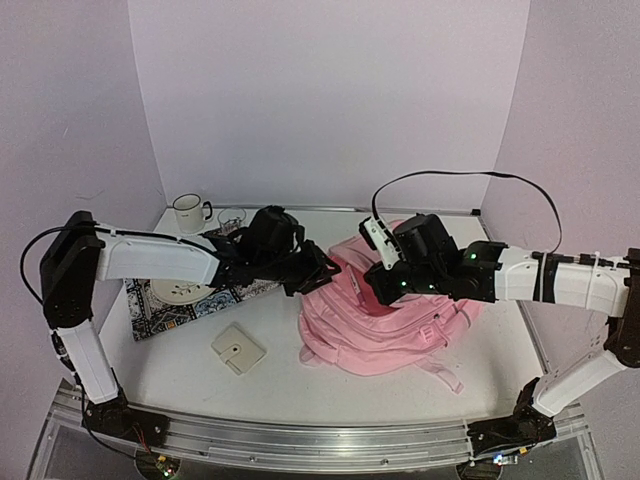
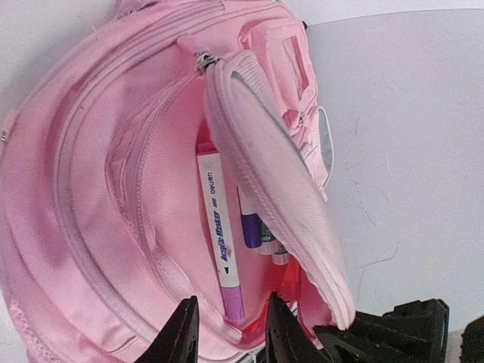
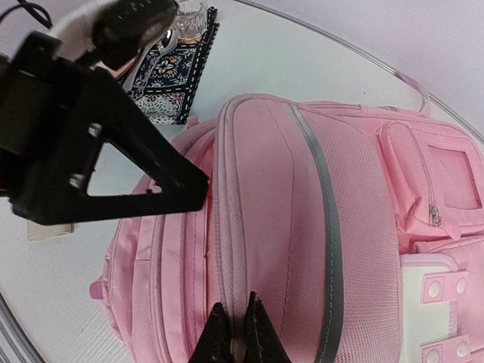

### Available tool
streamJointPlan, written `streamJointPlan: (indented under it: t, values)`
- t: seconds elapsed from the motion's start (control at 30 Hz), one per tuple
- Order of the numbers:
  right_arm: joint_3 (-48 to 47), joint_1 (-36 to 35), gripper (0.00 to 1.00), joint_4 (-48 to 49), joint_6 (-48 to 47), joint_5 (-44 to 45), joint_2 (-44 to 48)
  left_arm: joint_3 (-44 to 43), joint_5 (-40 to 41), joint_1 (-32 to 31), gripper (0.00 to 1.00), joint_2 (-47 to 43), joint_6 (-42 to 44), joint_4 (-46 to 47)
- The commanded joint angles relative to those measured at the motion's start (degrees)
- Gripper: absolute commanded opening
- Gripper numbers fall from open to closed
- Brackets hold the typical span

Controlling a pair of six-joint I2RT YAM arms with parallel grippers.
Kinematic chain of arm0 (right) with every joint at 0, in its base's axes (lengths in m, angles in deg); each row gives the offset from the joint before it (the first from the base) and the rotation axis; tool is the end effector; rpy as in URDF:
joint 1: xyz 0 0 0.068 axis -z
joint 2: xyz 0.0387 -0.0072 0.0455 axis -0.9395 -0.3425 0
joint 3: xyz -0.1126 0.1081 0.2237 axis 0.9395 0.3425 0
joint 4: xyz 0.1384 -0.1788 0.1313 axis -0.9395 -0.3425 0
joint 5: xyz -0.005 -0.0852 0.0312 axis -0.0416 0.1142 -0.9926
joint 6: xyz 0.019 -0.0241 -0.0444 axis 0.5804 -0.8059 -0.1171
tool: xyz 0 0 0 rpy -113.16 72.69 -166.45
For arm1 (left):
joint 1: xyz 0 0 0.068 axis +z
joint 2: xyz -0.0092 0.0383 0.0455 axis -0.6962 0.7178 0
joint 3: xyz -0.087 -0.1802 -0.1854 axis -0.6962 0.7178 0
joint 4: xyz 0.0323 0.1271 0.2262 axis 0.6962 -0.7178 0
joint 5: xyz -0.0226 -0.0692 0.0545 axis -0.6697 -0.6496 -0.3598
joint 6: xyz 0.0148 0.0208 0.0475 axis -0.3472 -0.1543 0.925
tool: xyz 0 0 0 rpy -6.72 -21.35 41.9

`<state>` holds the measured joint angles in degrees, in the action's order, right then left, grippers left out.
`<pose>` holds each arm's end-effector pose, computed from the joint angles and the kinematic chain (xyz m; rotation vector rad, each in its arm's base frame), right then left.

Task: Pack the student bag
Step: Place the pen in the upper front pocket of the bag, then put down the upper front pocket of the student bag, then adjust the student bag at the center of the board.

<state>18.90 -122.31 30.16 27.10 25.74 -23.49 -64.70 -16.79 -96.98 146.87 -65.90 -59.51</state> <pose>0.2073 0.2584 0.2904 -0.5983 1.8457 0.5569 0.2425 -0.3298 0.2361 -0.2098 2.4363 -1.3096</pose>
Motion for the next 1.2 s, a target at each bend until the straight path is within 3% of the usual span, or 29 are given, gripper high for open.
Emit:
streamJointPlan:
  t: [0.0, 0.27, 0.33, 0.47, 0.63, 0.9, 1.17]
  values:
    - [0.5, -0.7, 0.00, 3.3, 1.7, -3.4, 0.2, 2.2, 4.6, 0.6, 0.32, -6.3, 8.7, -5.5]
    - [0.9, -0.7, 0.08, 1.1, 3.1, -13.1, -2.9, 3.7, 11.0, 4.7, 0.31, -8.8, 15.5, -9.0]
    - [0.4, -0.7, 0.14, -0.7, 3.6, -14.3, -3.7, 2.2, 11.1, 5.9, 0.32, -8.0, 17.9, -9.0]
    - [0.7, -0.6, 0.38, -2.2, 6.3, -13.2, -1.6, -3.4, 8.2, 8.1, 0.34, -3.2, 23.3, -9.4]
    - [0.8, 0.9, 0.53, -6.7, 11.6, -5.9, 2.0, -9.3, 2.9, 9.7, 0.38, 3.5, 26.8, -9.5]
    - [7.3, 11.6, 0.57, -11.2, 23.7, -5.1, 4.3, -13.1, -9.5, 9.7, 0.38, 10.5, 25.4, -9.3]
    - [8.8, 15.1, 0.59, -4.5, 22.2, -8.1, -1.0, -9.5, -16.6, 6.7, 0.29, 11.5, 22.2, -4.7]
